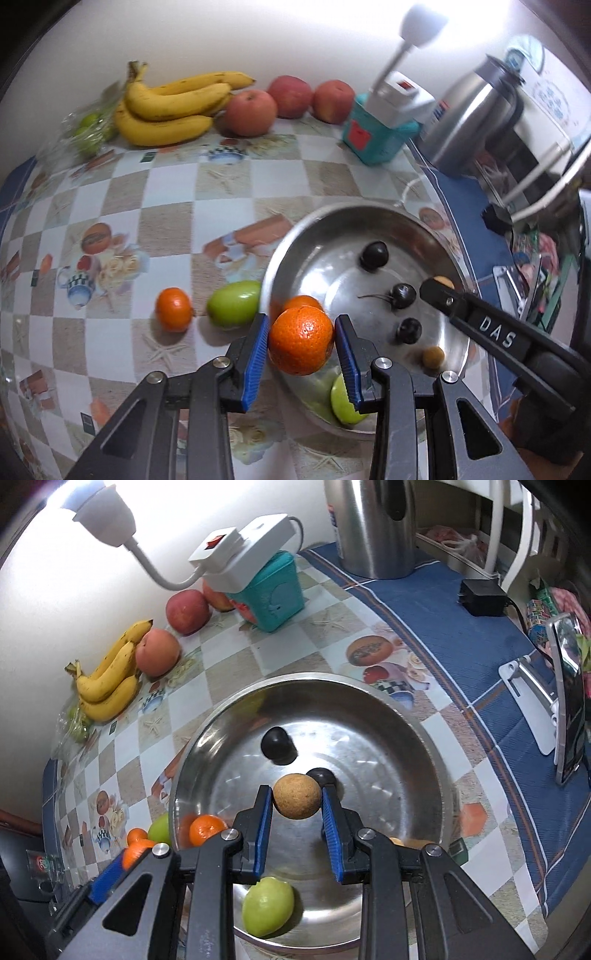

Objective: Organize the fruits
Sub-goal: 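Carry the orange and the brown fruit over the steel bowl with both grippers, then lower the orange into the bowl and open the left gripper while the right gripper holds the brown fruit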

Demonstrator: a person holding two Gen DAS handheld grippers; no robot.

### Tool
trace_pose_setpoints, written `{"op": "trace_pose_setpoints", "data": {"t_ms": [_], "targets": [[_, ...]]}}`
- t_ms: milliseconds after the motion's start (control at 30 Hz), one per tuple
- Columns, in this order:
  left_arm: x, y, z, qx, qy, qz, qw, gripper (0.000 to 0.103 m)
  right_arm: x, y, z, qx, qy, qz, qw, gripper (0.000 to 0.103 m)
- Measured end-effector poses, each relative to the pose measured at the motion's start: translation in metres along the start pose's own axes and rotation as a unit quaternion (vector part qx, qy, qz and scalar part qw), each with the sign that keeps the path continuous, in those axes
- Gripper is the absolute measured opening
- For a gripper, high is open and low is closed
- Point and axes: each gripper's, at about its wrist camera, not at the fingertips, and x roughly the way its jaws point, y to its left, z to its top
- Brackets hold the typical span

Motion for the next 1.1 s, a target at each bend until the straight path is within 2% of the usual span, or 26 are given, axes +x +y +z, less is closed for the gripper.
{"op": "trace_pose_setpoints", "data": {"t_ms": [367,500,667,833,1100], "targets": [[0.015,-0.026,0.001,0.026,-0.004,-0.025,0.9993,0.039,-0.017,-0.018,0.008,0.015,-0.034,0.002,0.999,0.028],[0.022,-0.03,0.003,0.032,-0.009,-0.028,0.9991,0.039,-0.011,-0.023,0.01,0.017,-0.031,0.0,0.999,0.028],[0.027,-0.036,0.006,0.045,-0.033,-0.022,0.9982,0.039,0.0,-0.028,0.011,0.015,-0.032,-0.008,0.999,0.028],[0.034,-0.043,0.006,0.059,-0.048,-0.027,0.9967,0.039,0.018,-0.033,0.011,0.02,-0.013,-0.012,1.0,0.029],[0.043,-0.052,0.005,0.076,-0.05,-0.023,0.9955,0.039,0.032,-0.039,0.011,0.024,0.0,-0.022,0.999,0.029]]}}
